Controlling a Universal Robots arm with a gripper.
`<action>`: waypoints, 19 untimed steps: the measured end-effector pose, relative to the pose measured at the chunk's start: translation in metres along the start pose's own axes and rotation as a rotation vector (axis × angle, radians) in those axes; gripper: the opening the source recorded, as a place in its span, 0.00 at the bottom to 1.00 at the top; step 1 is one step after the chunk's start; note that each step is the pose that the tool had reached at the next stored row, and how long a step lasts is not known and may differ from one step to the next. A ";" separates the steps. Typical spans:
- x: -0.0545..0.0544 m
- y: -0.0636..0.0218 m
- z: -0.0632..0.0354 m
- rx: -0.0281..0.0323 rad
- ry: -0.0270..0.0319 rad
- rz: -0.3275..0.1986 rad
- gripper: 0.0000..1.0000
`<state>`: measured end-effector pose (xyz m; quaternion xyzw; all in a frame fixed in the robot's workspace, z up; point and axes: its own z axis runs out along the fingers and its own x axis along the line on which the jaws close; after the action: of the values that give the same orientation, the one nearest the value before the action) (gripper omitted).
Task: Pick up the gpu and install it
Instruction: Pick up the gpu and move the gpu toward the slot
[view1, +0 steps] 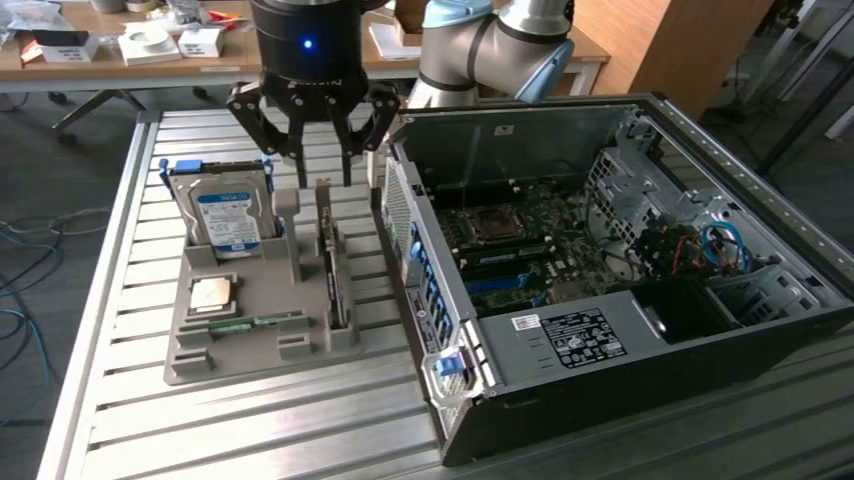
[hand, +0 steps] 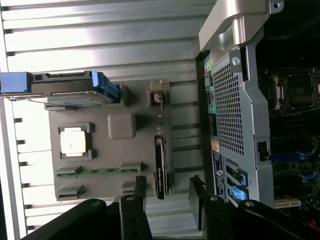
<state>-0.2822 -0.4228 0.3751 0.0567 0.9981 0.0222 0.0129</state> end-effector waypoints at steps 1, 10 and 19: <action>0.000 0.0000 0.0002 0.0001 0.0001 0.000 0.47; 0.000 -0.0001 0.0018 -0.0010 -0.0001 0.000 0.47; 0.000 -0.0003 0.0060 -0.0024 0.0002 0.000 0.47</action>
<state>-0.2822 -0.4228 0.3691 0.0568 0.9980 0.0235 0.0128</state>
